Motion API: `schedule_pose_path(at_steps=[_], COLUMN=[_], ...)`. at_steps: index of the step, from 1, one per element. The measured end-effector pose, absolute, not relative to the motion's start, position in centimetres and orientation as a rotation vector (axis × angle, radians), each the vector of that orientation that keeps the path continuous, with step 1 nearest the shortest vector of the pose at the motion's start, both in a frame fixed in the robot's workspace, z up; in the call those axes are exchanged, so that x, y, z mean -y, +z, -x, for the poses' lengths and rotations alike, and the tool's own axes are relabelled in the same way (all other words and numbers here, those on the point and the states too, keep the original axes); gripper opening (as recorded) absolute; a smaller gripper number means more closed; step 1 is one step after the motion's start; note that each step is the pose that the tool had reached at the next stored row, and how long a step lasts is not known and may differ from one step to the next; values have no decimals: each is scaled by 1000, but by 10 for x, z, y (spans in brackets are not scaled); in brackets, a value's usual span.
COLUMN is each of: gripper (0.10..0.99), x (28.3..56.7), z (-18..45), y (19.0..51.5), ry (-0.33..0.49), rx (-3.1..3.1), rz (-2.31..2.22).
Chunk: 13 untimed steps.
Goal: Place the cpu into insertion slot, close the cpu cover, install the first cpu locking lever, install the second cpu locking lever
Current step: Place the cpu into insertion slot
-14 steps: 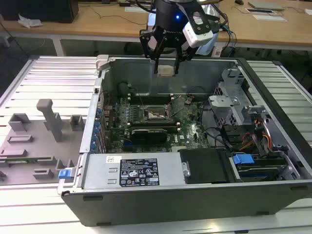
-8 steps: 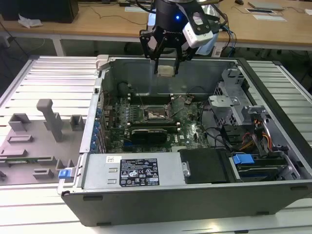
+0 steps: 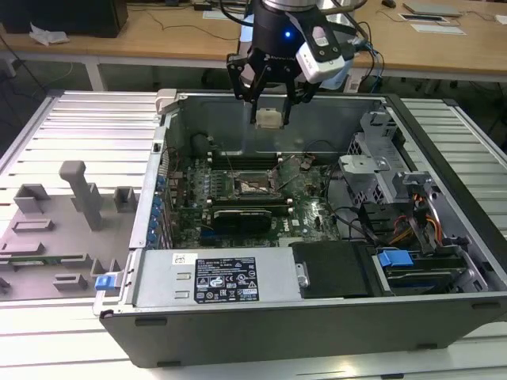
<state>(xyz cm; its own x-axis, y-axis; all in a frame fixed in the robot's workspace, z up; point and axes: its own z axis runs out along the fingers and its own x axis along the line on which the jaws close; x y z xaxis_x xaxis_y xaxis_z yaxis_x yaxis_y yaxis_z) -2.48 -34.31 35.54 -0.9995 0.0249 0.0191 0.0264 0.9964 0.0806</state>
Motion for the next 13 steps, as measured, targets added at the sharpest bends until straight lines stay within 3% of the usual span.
schedule_pose_path(at_steps=[13], gripper=[541], x=[343], z=[25], y=[343], ry=[-99], rx=[3122], rz=[40])
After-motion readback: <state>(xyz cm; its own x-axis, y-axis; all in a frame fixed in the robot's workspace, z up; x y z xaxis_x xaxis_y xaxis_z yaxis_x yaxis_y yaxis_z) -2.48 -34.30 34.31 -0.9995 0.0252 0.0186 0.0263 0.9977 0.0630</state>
